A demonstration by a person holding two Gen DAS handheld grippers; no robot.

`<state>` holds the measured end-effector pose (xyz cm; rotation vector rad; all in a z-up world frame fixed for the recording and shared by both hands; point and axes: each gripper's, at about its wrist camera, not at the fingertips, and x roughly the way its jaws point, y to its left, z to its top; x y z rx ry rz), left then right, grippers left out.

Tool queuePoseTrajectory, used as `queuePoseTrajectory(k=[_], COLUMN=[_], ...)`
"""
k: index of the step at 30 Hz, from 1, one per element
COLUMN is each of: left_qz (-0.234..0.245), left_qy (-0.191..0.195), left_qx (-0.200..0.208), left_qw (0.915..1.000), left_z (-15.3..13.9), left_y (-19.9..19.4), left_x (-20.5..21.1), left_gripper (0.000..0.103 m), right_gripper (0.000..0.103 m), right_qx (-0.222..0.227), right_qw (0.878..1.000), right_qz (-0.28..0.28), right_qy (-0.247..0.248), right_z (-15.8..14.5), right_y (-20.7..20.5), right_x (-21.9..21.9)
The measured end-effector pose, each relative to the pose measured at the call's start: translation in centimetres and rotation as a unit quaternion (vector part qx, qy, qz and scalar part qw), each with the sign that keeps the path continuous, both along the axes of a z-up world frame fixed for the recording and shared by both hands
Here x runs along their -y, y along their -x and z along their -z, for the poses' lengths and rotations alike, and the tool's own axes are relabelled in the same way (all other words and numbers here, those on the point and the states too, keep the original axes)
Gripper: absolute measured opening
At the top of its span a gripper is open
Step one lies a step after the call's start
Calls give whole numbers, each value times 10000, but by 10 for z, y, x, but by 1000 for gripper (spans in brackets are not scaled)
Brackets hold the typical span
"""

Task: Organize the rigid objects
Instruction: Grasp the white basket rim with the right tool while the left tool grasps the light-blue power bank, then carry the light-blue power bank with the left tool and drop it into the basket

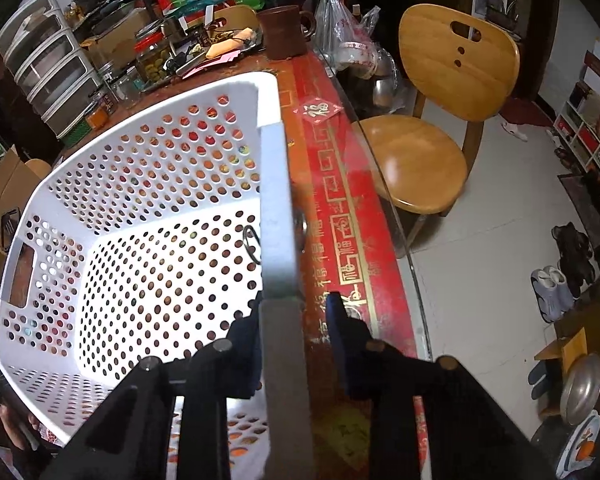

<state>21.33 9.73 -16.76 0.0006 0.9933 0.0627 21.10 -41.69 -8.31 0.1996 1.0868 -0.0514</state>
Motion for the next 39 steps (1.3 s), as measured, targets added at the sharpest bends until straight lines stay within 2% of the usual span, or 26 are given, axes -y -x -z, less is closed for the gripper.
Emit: queuePoseTrajectory(k=[2,6,14,20,27,35,39], left_qz=[34,106,19,-44,183,755,999], left_qy=[117,274,119,-192,-740,-1290,-1438], left_qx=[39,123,233,448,853,1307,1320], left_qw=[9999,9995,9997,9988,9934,9801,9757], left_z=[0,-4,-10,-34,-87,-151,-167], left_y=[1,3,11,14,10,-9,-26], left_x=[-2,0,2,0,23,85,114], left_gripper=[84,54,54,53,54,54,54], right_gripper=[26,26,26,24,20,16,14], right_qx=[-11,-31,-30,-42,-41,-37,-25], right_qw=[10000,10000,10000,10000,10000,10000,10000], right_qz=[-12,-12,-17,21,-48,-78,-88], right_qy=[2,17,33,51,48,40,34], right_z=[0,-1,-1,0,0,0,0], right_y=[0,-1,-1,-1,-2,-2,-2], right_x=[0,0,-1,-1,-2,-2,-3])
